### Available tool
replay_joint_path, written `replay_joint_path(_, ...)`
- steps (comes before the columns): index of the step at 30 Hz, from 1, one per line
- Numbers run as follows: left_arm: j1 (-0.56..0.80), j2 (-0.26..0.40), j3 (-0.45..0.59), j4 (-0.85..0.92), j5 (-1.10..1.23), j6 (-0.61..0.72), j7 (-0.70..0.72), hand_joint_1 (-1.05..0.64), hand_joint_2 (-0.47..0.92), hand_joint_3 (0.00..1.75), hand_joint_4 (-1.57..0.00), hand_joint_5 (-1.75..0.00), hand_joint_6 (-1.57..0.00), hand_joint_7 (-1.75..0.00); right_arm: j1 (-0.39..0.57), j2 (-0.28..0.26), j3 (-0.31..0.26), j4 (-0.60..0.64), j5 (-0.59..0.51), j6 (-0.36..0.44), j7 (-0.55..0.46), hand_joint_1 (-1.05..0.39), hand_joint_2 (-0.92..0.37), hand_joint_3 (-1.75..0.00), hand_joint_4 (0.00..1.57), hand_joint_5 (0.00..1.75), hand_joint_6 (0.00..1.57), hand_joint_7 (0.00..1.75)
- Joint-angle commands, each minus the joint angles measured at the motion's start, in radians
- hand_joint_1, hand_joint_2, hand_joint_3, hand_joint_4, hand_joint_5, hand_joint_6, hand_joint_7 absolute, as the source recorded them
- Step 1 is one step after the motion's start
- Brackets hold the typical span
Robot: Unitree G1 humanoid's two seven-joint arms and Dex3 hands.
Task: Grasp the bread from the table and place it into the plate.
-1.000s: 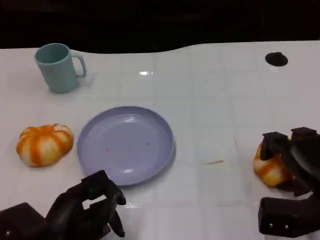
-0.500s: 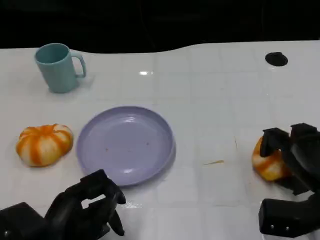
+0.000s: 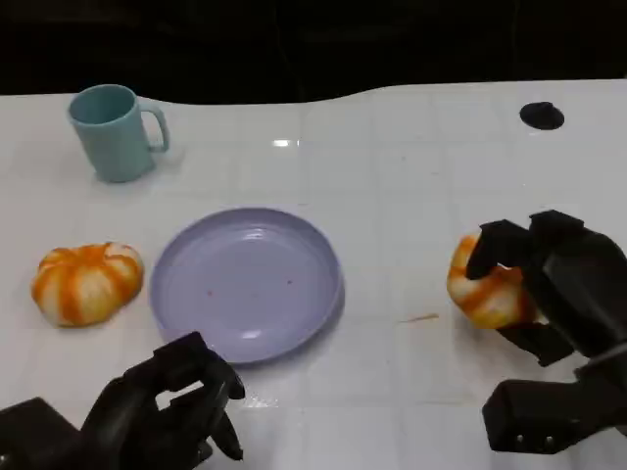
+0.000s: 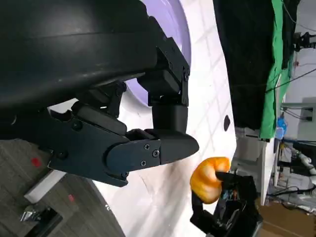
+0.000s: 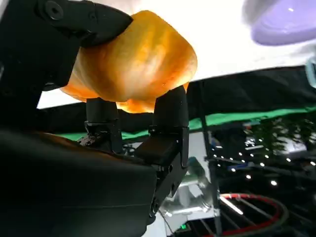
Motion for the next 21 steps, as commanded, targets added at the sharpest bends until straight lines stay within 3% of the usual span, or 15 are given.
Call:
replay_joint_path(1, 0.004, 0.011, 0.009, -0.016, -0.014, 0.021, 0.005, -0.55, 0.92, 0.52, -0.69, -1.74, -0.64, -1.42, -0.032, 0.023, -0.005, -0.010, 0.031, -0.040, -0.009, -0.08, -0.13, -1.58, 1.06, 1.75, 0.84, 1.68)
replay_joint_path(8, 0.006, 0.014, 0.007, -0.017, -0.008, 0.011, 0.002, -0.54, 0.92, 0.52, -0.69, -1.74, -0.64, -1.41, -0.077, 0.087, 0.010, -0.002, 0.053, -0.064, 0.044, -0.15, -0.16, -1.51, 1.04, 1.75, 0.89, 1.51)
replay_joint_path(14, 0.010, 0.015, 0.004, -0.027, -0.002, 0.014, 0.007, -0.54, 0.92, 0.51, -0.69, -1.73, -0.65, -1.39, -0.130, 0.164, 0.027, 0.030, 0.054, -0.056, 0.060, -0.15, -0.19, -1.51, 1.07, 1.75, 0.93, 1.52)
replay_joint_path(21, 0.014, 0.016, 0.004, -0.031, -0.009, 0.016, 0.001, -0.52, 0.92, 0.50, -0.69, -1.72, -0.65, -1.38, -0.209, 0.238, 0.065, 0.109, 0.048, -0.035, 0.070, -0.10, -0.17, -1.51, 1.06, 1.75, 0.85, 1.64)
